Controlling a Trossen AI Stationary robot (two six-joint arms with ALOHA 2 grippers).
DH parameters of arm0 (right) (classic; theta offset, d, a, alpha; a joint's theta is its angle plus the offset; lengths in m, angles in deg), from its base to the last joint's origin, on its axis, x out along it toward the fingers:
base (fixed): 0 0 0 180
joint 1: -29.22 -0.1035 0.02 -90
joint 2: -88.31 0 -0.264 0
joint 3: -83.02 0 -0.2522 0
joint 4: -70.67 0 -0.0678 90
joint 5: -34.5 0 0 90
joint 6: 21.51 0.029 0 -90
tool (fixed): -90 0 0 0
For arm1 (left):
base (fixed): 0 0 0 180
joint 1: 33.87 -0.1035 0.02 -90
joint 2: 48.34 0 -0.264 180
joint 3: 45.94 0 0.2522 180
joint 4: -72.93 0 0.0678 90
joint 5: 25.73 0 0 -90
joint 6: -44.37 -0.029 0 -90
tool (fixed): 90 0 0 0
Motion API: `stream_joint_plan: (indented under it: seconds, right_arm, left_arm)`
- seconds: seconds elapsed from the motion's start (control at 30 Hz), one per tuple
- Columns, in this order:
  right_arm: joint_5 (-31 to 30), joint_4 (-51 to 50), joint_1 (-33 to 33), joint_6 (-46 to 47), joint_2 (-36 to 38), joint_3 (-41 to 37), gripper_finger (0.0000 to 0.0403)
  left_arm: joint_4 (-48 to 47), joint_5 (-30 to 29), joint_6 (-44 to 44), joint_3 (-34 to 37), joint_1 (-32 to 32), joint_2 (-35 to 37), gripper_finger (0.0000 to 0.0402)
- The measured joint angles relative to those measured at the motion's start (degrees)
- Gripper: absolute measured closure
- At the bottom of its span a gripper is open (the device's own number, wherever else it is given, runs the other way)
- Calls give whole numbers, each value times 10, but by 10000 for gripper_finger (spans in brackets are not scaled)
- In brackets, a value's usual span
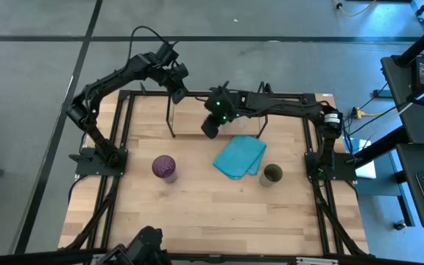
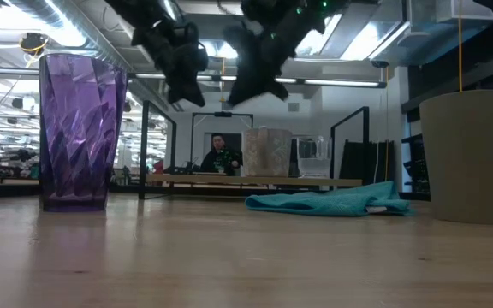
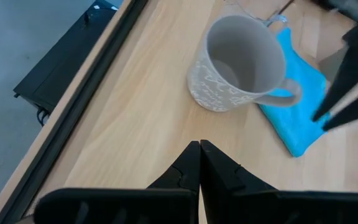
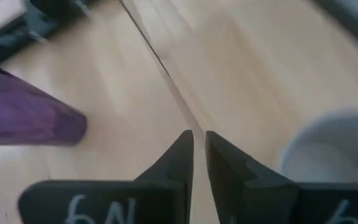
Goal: Stack small to large cups/mugs on shelf
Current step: Put the gray cup on the shelf
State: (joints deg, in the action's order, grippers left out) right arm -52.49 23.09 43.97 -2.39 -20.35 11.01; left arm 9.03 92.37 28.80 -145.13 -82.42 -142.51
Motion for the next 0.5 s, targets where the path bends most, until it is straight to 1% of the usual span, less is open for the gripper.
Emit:
stream_joint_plan:
  seconds: [0.1, 0.17, 0.23, 0.33, 0.4, 0.5]
  right_arm:
    - [-4, 1, -3, -57, 0, 44, 357]
    - [-23, -15, -4, -98, 0, 84, 357]
    - [-53, -57, -4, -130, 0, 129, 357]
    - [-115, -187, -4, -146, 0, 205, 357]
    - [-154, -287, -4, -133, 1, 246, 357]
    - [-169, -424, -4, -83, 1, 287, 357]
  left_arm:
    - [0, 0, 0, 0, 10, 0, 401]
    - [0, -1, 0, 0, 17, 0, 401]
    - [0, -2, -1, 0, 23, 0, 401]
    - [0, -5, -1, 0, 29, 0, 401]
    - [0, -10, -1, 0, 32, 0, 401]
    - [-1, -18, -14, 0, 36, 0, 401]
